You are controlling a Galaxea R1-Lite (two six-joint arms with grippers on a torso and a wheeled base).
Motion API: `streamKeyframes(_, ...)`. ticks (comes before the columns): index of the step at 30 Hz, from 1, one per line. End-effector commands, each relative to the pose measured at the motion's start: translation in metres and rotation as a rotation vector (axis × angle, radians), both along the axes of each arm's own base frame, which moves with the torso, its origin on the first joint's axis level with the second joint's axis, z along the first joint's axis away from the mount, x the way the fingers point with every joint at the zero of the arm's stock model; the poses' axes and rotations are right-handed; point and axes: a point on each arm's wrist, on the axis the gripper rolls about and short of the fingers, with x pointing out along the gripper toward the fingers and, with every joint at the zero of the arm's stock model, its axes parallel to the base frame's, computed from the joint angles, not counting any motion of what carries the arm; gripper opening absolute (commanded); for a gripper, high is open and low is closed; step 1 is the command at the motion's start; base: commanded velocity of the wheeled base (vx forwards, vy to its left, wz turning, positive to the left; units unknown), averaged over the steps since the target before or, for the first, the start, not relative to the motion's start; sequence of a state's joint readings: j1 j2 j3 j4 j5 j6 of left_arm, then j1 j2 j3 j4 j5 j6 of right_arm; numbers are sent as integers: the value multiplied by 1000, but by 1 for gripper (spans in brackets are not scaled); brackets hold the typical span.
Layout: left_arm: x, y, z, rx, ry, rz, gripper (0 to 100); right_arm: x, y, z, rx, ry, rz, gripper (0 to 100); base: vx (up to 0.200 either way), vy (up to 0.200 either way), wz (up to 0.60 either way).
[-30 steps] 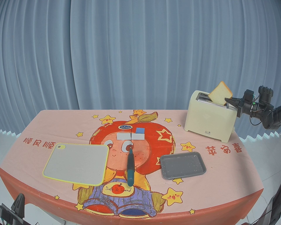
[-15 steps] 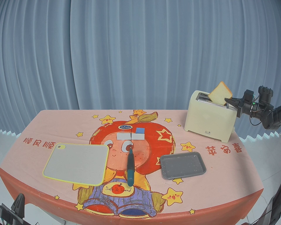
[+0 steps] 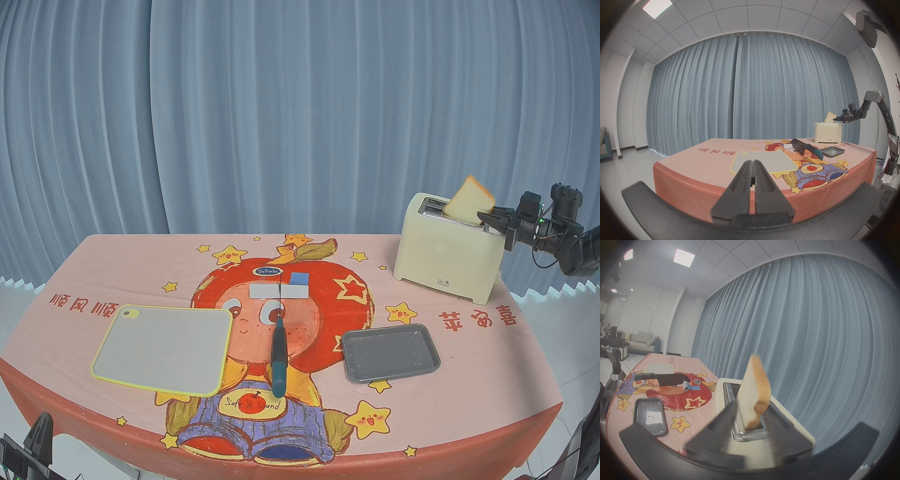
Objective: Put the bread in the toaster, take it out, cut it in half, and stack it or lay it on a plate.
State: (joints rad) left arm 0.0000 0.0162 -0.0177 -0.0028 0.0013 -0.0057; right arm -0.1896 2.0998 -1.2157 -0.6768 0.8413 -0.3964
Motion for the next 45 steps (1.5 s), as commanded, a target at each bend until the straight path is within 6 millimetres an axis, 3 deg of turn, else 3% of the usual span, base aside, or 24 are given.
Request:
streamKeyframes(1,0,0,-5,0,3,0,0,1,1,-1,-2,-4,0,100,0,0,0)
streamKeyframes(15,0,0,-5,0,3,0,0,-1,6,2,-4,-5,-17,100,0,0,0)
streamKeyframes(29,0,0,-5,0,3,0,0,-12,8,24,-18,-45,-86,100,0,0,0)
streamKeyframes(37,0,0,-5,0,3,0,0,-42,13,37,20,-12,-158,100,0,0,0)
streamKeyframes(45,0,0,-5,0,3,0,0,-84,21,64,109,0,-340,100,0,0,0)
